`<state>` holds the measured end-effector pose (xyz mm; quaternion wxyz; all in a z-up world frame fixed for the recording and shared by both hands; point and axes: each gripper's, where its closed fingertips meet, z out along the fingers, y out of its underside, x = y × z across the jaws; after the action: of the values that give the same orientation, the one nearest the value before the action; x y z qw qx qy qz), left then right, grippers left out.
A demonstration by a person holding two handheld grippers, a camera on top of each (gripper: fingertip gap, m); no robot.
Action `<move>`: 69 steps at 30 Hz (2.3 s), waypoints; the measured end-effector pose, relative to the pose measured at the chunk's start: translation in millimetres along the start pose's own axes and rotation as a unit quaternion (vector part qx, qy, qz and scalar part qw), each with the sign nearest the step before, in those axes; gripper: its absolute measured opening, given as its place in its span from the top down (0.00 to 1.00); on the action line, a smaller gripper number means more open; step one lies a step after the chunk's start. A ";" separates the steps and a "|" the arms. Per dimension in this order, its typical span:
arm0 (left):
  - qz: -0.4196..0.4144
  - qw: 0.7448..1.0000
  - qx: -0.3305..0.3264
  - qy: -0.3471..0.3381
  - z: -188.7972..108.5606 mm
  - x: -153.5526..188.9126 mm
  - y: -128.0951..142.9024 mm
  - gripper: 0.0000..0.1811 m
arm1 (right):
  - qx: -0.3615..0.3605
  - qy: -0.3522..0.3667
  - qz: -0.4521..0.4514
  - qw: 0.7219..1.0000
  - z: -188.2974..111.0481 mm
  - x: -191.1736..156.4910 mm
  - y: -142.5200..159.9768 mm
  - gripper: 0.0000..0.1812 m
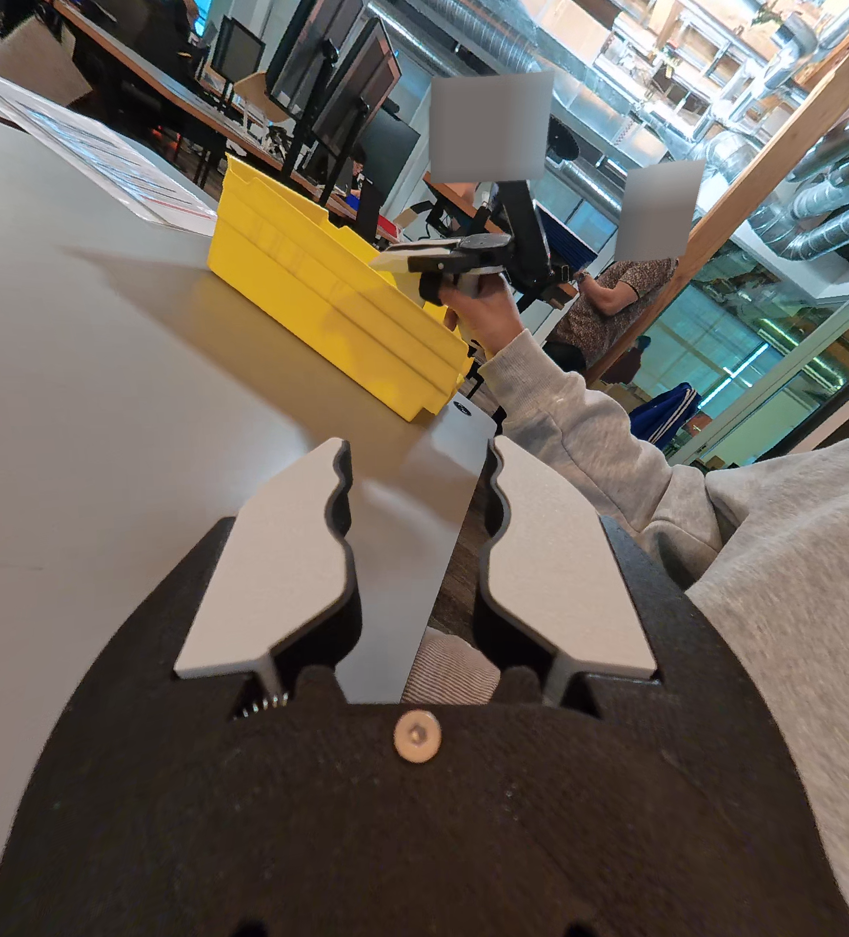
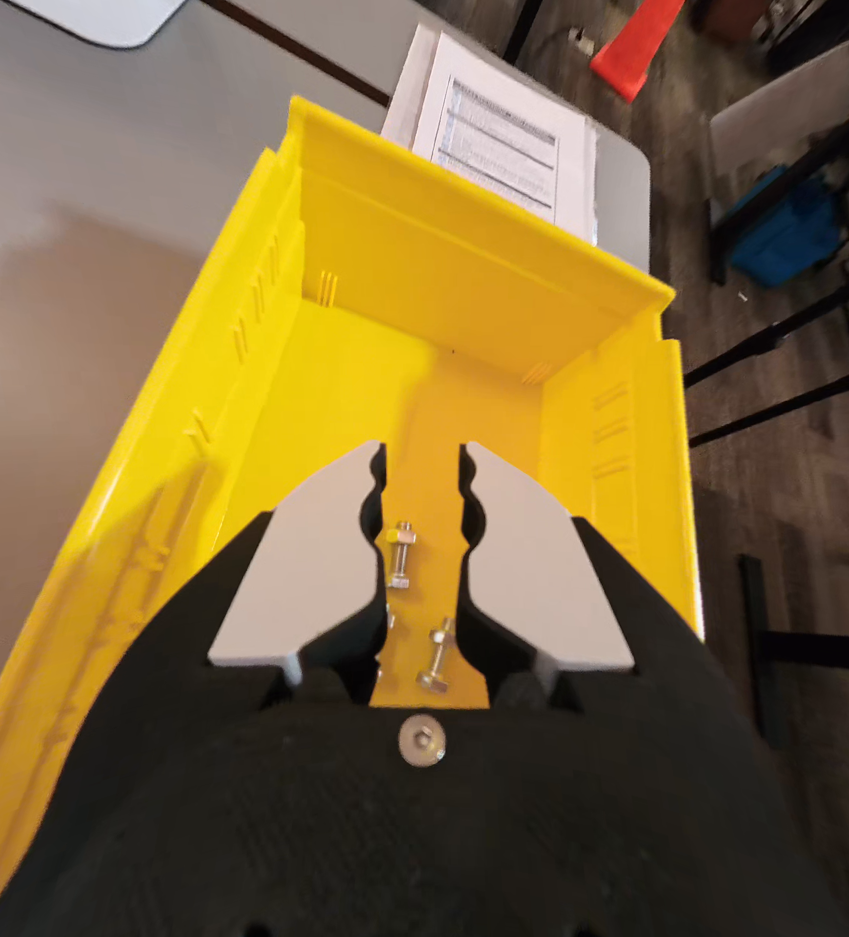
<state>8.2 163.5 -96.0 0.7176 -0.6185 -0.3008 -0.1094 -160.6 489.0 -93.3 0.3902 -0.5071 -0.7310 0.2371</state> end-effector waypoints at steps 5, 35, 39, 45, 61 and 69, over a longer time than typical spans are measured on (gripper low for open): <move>-0.001 1.000 -0.009 0.004 2.1 2.0 4.0 0.72 | 0.079 -0.018 0.049 0.996 -12.9 4.3 -19.1 0.85; 0.096 0.994 -0.037 -0.030 -2.2 -0.9 5.3 0.74 | 0.138 -0.008 -0.017 0.990 -36.4 -5.1 -38.1 1.00; 0.097 0.994 -0.037 -0.031 -2.9 -0.8 4.9 0.74 | 0.148 -0.005 0.001 0.989 -38.4 -0.4 -39.2 1.00; 0.101 0.994 -0.035 -0.023 0.6 1.0 3.1 0.75 | 0.198 -0.046 0.062 0.977 -61.5 9.4 -48.7 1.00; 0.105 0.994 -0.002 0.025 38.7 12.4 -9.3 0.81 | 0.157 0.133 0.092 0.974 -100.0 116.5 50.2 0.52; 0.092 0.993 -0.036 0.060 53.1 20.8 4.3 0.81 | 0.096 0.061 0.189 0.975 -62.5 100.4 116.1 0.38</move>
<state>11.3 219.5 -84.9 0.7189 -0.6611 -0.1947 -0.0905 -63.4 622.2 -109.9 0.4294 -0.6099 -0.5700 0.3446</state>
